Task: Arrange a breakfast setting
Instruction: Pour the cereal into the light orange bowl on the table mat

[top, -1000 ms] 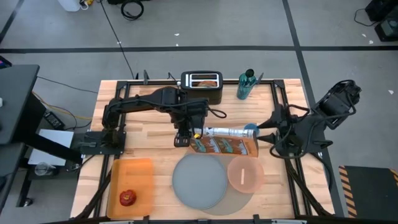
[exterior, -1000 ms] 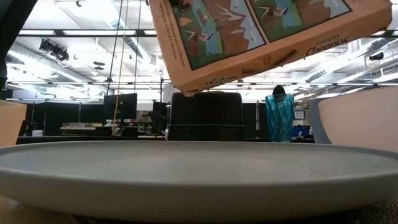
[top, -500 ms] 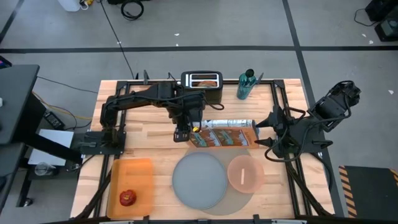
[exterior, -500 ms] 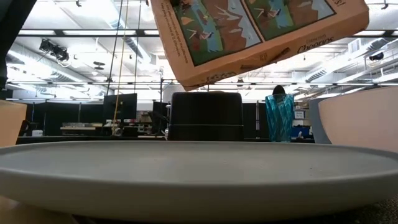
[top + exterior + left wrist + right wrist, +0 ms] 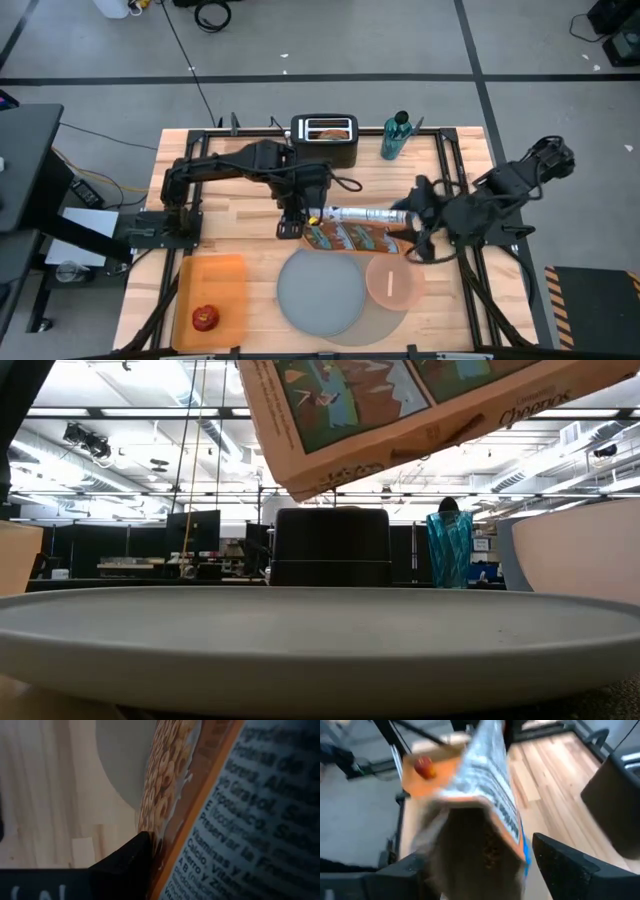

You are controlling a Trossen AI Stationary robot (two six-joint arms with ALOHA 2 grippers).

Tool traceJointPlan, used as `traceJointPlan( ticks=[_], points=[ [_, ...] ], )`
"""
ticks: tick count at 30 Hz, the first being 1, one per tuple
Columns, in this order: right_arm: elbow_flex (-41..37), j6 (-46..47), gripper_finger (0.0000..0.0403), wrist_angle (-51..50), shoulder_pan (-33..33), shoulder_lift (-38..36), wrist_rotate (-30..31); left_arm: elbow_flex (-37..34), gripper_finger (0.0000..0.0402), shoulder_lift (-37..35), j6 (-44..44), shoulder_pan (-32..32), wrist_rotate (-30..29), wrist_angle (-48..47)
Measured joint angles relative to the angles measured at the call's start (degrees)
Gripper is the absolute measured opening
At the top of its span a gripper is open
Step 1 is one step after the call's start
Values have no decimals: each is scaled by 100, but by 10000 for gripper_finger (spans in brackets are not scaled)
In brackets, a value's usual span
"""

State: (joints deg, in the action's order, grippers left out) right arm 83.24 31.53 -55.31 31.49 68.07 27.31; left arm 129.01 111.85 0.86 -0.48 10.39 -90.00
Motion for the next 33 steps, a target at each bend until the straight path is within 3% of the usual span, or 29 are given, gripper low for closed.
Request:
traceJointPlan(
  ticks=[4, 10, 16, 24, 33],
  points=[
    [0, -23, 232, -69, -96, 192, -196, 0, 173, 0, -19, -32, 8, 0],
    [0, -79, 125, -41, -200, 78, -185, 0, 173, 0, -15, -50, 17, 6],
    [0, -78, 15, 84, -396, -26, -609, 0, 194, 0, -45, -50, 106, 159],
    [0, -26, 8, 84, -398, -100, -669, 7, 280, -84, -538, -30, 409, 155],
    [0, 13, 8, 37, -393, -116, -789, -2, 285, -702, -482, -120, -155, 795]
  ],
)
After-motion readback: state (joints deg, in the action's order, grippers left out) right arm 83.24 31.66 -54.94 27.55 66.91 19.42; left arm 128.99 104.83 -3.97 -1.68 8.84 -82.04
